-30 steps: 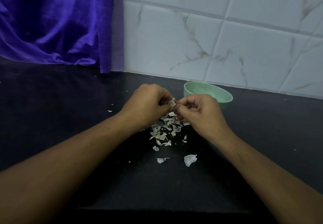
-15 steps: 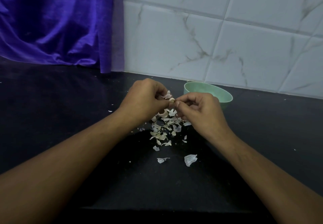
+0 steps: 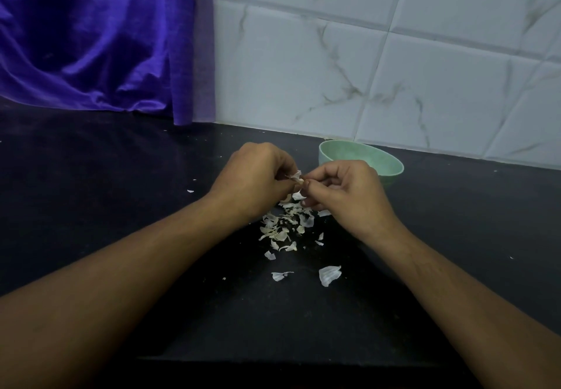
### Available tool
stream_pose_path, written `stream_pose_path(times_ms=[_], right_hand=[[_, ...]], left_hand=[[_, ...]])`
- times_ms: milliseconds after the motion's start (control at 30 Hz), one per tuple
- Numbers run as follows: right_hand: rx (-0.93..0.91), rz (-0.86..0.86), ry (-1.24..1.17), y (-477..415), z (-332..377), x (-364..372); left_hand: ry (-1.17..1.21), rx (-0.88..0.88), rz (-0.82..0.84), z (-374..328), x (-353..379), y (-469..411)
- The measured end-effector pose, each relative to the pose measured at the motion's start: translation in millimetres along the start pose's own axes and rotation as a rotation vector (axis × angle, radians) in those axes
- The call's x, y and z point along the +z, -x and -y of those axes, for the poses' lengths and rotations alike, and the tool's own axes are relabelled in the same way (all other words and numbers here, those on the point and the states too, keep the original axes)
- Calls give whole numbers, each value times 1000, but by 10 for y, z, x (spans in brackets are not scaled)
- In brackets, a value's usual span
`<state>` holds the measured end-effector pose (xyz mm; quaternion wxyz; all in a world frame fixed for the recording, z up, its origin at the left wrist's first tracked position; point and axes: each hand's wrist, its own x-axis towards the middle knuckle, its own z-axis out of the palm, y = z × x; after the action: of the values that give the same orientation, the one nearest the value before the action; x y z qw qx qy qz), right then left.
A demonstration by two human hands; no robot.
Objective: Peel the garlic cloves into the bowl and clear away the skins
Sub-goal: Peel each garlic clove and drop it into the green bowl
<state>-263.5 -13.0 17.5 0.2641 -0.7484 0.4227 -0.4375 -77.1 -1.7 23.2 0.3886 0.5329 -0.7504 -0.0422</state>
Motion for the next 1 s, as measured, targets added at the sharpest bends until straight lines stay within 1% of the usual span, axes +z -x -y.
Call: stream_pose_path(times_ms=[167, 333, 500, 633, 667, 867, 1000], right_hand=[[84, -9, -221, 9, 1, 8], [122, -27, -367, 20, 16, 15], [148, -45, -439, 30, 44, 27], [185, -63, -488, 35, 69, 25], [186, -66, -504, 30, 68, 21], [124, -87, -581, -6, 149, -26], [73, -26, -441, 7, 141, 9]], left_hand=[[-1, 33, -49, -34, 13, 22], [38, 14, -87, -85, 34, 40], [81, 8, -98, -91, 46, 36], [168, 0, -107, -96, 57, 38], [213, -6, -102, -93, 58, 31], [681, -98, -27, -114, -28, 3], [856, -164, -4, -144, -40, -3]])
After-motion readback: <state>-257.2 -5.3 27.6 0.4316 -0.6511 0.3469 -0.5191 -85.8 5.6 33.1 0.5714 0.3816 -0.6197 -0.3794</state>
